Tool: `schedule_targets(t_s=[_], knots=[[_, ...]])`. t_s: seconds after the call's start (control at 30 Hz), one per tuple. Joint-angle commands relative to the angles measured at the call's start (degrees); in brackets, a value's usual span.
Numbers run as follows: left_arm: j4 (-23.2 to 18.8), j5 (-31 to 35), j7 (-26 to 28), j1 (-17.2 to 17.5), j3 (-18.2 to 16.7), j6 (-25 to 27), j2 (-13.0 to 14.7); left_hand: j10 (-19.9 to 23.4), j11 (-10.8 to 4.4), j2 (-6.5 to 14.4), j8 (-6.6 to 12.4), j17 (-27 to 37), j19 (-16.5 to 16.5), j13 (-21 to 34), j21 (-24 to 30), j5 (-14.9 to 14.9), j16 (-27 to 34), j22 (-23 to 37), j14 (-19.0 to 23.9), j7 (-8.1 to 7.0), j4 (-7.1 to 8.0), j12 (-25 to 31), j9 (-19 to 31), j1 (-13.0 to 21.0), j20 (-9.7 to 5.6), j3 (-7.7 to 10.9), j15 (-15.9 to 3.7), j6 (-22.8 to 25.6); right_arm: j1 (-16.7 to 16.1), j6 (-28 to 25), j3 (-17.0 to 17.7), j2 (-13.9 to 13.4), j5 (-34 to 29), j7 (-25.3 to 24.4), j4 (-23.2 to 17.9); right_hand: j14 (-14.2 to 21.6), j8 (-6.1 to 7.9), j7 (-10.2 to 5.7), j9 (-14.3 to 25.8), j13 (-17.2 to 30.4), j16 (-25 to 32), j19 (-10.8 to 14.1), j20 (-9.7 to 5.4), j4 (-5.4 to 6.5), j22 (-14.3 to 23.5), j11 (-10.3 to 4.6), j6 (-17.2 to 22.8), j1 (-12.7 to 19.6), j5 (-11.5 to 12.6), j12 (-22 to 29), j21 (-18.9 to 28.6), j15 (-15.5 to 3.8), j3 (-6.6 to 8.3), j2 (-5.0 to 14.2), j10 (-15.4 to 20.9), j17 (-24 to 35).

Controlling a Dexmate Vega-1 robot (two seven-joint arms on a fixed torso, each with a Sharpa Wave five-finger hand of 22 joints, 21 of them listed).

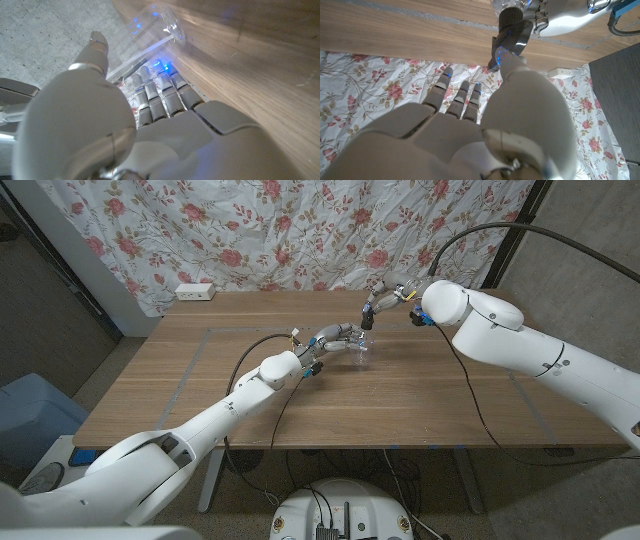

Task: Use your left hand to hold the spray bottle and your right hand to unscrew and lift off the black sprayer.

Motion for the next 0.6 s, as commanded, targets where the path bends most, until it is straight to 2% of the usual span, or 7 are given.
schedule_targets(t_s=[0.03,0.6], knots=[[1.0,0.1,-0.5,-0.7,0.2,-0.7,-0.5,6.7,-6.16,7.2,13.42,0.1,0.5,8.6,0.4,0.2,-0.3,0.2,0.3,-2.39,0.2,0.3,0.1,0.7,0.04,0.38,-7.64,2.8,-0.6,0.8,1.6,-0.5,0.6,0.3,0.0,-0.3,-0.35,-0.17,-0.1,0.1,0.3,-0.4,0.18,-0.24,0.2,-0.1,-0.5,0.6,0.3,-0.1,-0.1,-0.85,0.01,0.37,-0.1,0.2],[0.7,0.3,-0.2,-0.6,0.3,-0.4,-0.4,6.7,-6.25,7.2,13.67,0.1,0.5,8.7,0.4,0.2,-0.4,0.2,0.3,-2.46,0.14,0.1,0.0,0.7,0.03,0.37,-7.69,3.0,-1.5,0.7,4.5,-1.5,2.4,-0.1,-1.7,-1.5,-1.81,-0.19,-0.9,0.1,0.1,-1.7,0.66,0.14,0.2,0.05,-2.8,0.8,0.5,-0.6,-0.3,-0.18,-0.42,0.32,-1.0,0.5]])
